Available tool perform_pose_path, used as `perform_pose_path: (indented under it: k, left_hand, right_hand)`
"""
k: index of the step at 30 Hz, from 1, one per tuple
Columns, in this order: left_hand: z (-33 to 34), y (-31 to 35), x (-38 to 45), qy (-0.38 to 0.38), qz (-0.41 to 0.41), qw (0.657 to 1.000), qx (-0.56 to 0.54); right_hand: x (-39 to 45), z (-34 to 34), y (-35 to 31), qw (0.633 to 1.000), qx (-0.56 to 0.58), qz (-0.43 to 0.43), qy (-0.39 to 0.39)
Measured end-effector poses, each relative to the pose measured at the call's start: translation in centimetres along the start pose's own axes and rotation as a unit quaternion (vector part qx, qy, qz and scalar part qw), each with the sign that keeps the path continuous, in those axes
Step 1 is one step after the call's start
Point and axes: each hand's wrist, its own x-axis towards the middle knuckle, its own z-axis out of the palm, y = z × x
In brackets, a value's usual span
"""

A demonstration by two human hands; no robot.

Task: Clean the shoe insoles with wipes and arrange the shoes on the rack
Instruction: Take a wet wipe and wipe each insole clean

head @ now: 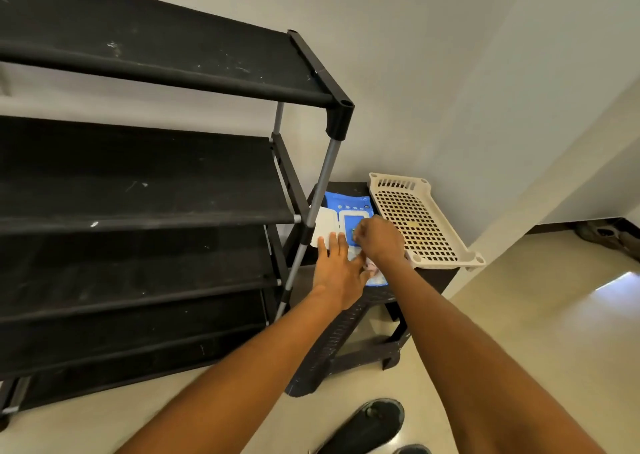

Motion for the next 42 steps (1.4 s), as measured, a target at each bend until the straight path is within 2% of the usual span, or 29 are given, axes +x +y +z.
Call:
perform_pose_path:
  k: [4,7,9,11,13,16,18,20,22,24,27,31,33,34,35,37,38,40,42]
  left_hand:
    - [-0.3,0.1,0.1,-0.010,0.000,1.000,0.023]
    - [-0.4,0.1,0.2,-0.013,0.002,0.999,0.042]
    - [-0.4,0.1,0.1,-0.014,0.001,0.999,0.044]
    - [-0.3,0.1,0.1,-0.016,0.000,0.999,0.047]
    - [-0.4,0.1,0.2,-0.015,-0.005,0.999,0.044]
    - [-0.3,0.1,0.1,-0.005,-0.010,0.999,0.033]
    - [-0.3,0.1,0.1,0.003,-0.009,1.000,0.021]
    - [-0.2,0.0,0.1,0.010,-0.009,1.000,0.013]
    - [-0.1,0.0,0.2,0.006,-0.009,1.000,0.018]
    - [-0.2,-0.1,0.2,-0.002,-0.008,1.000,0.026]
    - [-0.3,-0.1,0.2,-0.010,-0.002,0.999,0.036]
    - [-0.6,-0.1,0.0,-0.012,-0.006,1.000,0.018]
    - [-0.4,-0.1,-0.4,0.032,-0.010,0.999,-0.024]
    - [0.0,-0.2,-0.8,0.077,-0.013,0.995,-0.063]
    - [0.4,-0.1,-1.2,0.138,-0.021,0.983,-0.118]
    - [1.0,0.3,-2.1,0.259,-0.071,0.928,-0.258]
    - [0.9,0.6,-2.4,0.276,-0.111,0.889,-0.347]
    - [0.4,1.3,-2.8,0.264,-0.175,0.803,-0.504]
    - [-0.4,2.0,-2.6,0.253,-0.207,0.742,-0.585]
  right_hand:
    - [0.3,-0.8,-0.4,0.995,-0.091,-0.049,0.019]
    - [1.0,-2.1,-0.1,0.994,-0.087,-0.059,0.040]
    - [1.5,-2.9,0.5,0.996,0.006,-0.030,0.084]
    - [1.7,-3.6,1.0,0.981,0.168,0.010,0.094]
    - [1.5,-3.4,1.5,0.968,0.249,0.002,0.036]
    - [0.4,-2.2,1.5,0.955,0.286,-0.010,-0.077]
    - [0.2,-1.3,1.5,0.957,0.263,-0.014,-0.121]
    - [0.3,-0.6,1.5,0.968,0.213,-0.012,-0.132]
    - [0.6,-0.4,1.3,0.976,0.200,-0.011,-0.090]
    - [0.9,-1.2,1.0,0.967,0.256,0.009,-0.008]
    - [1.6,-3.5,0.8,0.909,0.397,0.071,0.107]
    - [0.8,-4.7,1.3,0.839,0.506,0.138,0.143]
    - [0.1,-3.8,1.6,0.819,0.530,0.160,0.152]
    - [-0.4,-3.2,1.7,0.807,0.543,0.173,0.153]
    - [-0.8,-2.7,1.6,0.795,0.557,0.187,0.151]
    - [-1.4,-1.6,1.6,0.783,0.565,0.217,0.143]
    - [-1.8,-1.2,1.5,0.780,0.567,0.226,0.137]
    - [-2.3,-0.5,1.0,0.761,0.592,0.236,0.121]
    - [-2.6,0.0,0.5,0.746,0.614,0.231,0.111]
